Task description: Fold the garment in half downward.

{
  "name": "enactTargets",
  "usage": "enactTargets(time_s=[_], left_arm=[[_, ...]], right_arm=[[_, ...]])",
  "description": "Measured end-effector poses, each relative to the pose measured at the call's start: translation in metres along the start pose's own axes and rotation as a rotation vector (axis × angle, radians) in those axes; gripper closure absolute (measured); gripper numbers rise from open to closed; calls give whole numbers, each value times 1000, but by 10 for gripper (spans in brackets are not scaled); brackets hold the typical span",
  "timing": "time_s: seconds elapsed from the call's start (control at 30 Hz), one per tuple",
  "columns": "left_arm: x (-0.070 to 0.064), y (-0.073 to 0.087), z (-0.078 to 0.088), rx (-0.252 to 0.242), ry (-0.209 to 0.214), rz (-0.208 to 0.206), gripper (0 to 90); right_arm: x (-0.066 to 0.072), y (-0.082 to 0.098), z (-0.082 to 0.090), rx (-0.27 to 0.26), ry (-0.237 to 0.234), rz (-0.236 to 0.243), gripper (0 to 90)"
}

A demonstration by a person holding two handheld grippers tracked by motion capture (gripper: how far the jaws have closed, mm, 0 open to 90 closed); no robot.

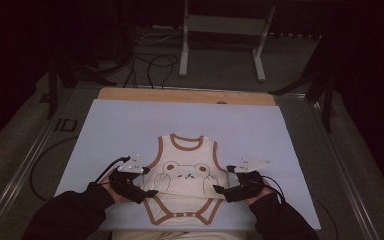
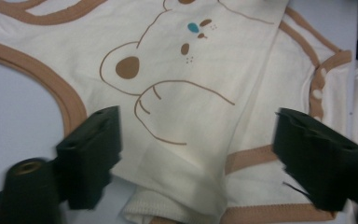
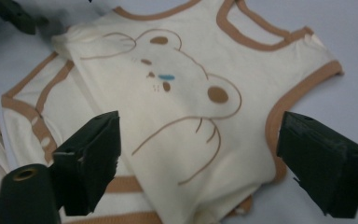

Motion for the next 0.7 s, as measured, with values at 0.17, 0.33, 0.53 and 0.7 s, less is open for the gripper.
enactTargets(time_s=[0.17, 0.33, 0.53, 0.7], left_arm=[[6, -5, 5, -26, 4, 13, 57], [14, -10, 9, -48, 5, 25, 4], [25, -17, 13, -85, -46, 18, 4], [37, -22, 16, -117, -73, 25, 4]], right_arm=[[-3, -10, -4, -25, 8, 8, 105], [-9, -21, -8, -53, 20, 12, 105], [-15, -34, -9, -71, 24, 35, 106], [-20, -44, -9, -83, 34, 48, 108]])
Point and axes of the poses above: each handheld gripper's, and its own axes: z roughly backward along the jaws, y roughly out of its underside, x roughly to its left, the point moved 3 cm from there along -z, roughly forward along the jaws, and after that the axes turned 7 degrees about -z, right-handed, at the moved point
